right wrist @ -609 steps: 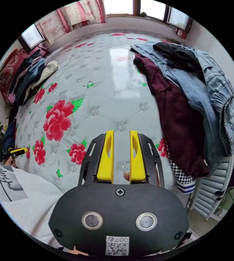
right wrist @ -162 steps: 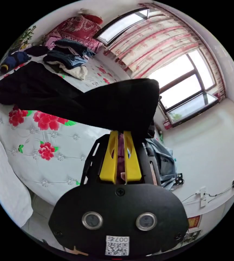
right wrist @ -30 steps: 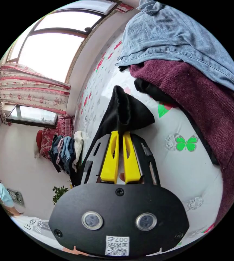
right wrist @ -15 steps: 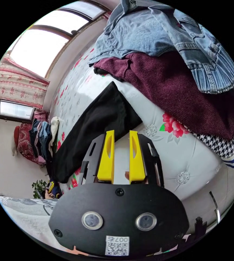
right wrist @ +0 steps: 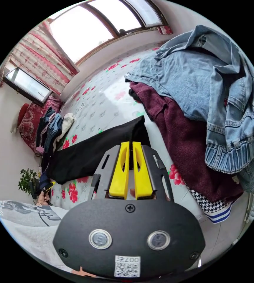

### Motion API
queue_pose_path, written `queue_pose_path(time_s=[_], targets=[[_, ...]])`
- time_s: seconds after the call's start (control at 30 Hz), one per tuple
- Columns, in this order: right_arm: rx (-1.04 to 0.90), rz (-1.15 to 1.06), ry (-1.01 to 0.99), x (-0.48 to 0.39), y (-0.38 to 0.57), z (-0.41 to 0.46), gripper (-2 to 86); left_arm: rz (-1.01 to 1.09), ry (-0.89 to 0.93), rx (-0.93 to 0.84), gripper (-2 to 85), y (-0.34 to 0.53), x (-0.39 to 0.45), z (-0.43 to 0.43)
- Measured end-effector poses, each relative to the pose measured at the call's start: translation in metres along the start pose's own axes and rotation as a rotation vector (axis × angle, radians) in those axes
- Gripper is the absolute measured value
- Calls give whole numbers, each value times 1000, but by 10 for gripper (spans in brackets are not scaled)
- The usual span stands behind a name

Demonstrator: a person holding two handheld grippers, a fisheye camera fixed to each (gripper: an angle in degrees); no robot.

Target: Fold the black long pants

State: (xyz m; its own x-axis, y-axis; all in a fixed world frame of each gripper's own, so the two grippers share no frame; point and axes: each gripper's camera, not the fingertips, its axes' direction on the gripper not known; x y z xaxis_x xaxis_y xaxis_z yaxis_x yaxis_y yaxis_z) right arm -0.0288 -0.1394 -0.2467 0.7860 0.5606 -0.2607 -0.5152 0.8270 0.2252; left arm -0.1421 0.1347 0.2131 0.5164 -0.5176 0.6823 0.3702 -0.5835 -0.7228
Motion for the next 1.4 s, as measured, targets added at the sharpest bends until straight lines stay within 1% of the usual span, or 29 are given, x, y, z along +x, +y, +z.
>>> queue_pose_path(time_s=[0.03, 0.1, 0.13, 0.17, 0.2, 0.23, 0.33, 0.4, 0.43, 0.47, 0.5, 0.57, 0.6, 0.7, 0.77, 0.83, 0.93, 1.0, 1.03, 1.07, 1.1, 1.13, 1.2, 1.23, 1.27, 1.3, 1.33, 1.37, 1.4], targets=[[-18, 25, 5, 8, 2, 7, 0, 7, 6, -16, 67, -2, 1, 5], [-166, 114, 42, 47, 14, 46, 0, -4, 9, -47, 68, -5, -2, 12], [-185, 152, 28, 57, 18, 52, 1, -10, 20, -62, 69, -7, -4, 14], [-157, 225, -37, 72, 25, 54, 2, -11, 25, -64, 70, -8, -5, 13], [-88, 263, -99, 80, 31, 48, 5, -9, 23, -60, 70, -9, -5, 11], [-60, 269, -119, 82, 33, 44, 6, 4, 17, -54, 71, -9, -4, 8], [-17, 270, -107, 84, 41, 36, 21, 19, -11, -58, 72, -11, -7, 2], [23, 328, -114, 91, 58, 31, 45, -11, -14, -48, 72, -12, -16, -3], [33, 354, -131, 94, 63, 31, 52, -51, -2, -33, 72, -12, -26, -8], [47, 405, -187, 100, 75, 34, 65, -77, 6, -21, 72, -12, -32, -10], [50, 455, -251, 106, 87, 41, 73, -134, 28, 4, 72, -12, -45, -15], [40, 526, -316, 112, 101, 58, 82, -260, 71, 43, 75, -11, -77, -23], [131, 573, -341, 113, 109, 60, 84, -293, 79, 53, 75, -11, -86, -25], [189, 624, -446, 109, 99, 81, 84, -430, 108, 107, 85, -12, -124, -36], [172, 651, -402, 100, 86, 95, 78, -523, 138, 157, 94, -14, -153, -43], [122, 618, -384, 85, 66, 106, 76, -597, 179, 193, 99, -16, -177, -47], [151, 426, -372, 28, 32, 98, 76, -700, 209, 252, 110, -25, -218, -56], [133, 124, -355, -54, 5, 86, 76, -737, 207, 286, 115, -33, -239, -61], [122, 33, -345, -79, 1, 84, 76, -758, 208, 302, 118, -40, -252, -64], [97, -153, -327, -132, 0, 84, 76, -769, 214, 316, 121, -47, -263, -65], [63, -322, -318, -186, 7, 89, 76, -770, 218, 323, 124, -51, -268, -65], [46, -395, -319, -211, 13, 94, 75, -774, 221, 329, 129, -59, -276, -63], [-40, -652, -346, -301, 54, 127, 76, -782, 224, 327, 134, -70, -286, -58], [-66, -702, -357, -320, 67, 140, 77, -789, 235, 323, 136, -77, -291, -53], [-140, -780, -372, -353, 93, 169, 79, -794, 238, 320, 136, -79, -293, -50], [-261, -848, -363, -380, 120, 207, 82, -805, 236, 312, 135, -84, -295, -45], [-339, -888, -345, -392, 134, 229, 82, -808, 222, 313, 131, -87, -295, -43], [-472, -934, -291, -407, 159, 266, 81, -807, 215, 316, 122, -88, -295, -41], [-558, -951, -263, -414, 178, 291, 80, -807, 217, 320, 117, -87, -295, -40]])
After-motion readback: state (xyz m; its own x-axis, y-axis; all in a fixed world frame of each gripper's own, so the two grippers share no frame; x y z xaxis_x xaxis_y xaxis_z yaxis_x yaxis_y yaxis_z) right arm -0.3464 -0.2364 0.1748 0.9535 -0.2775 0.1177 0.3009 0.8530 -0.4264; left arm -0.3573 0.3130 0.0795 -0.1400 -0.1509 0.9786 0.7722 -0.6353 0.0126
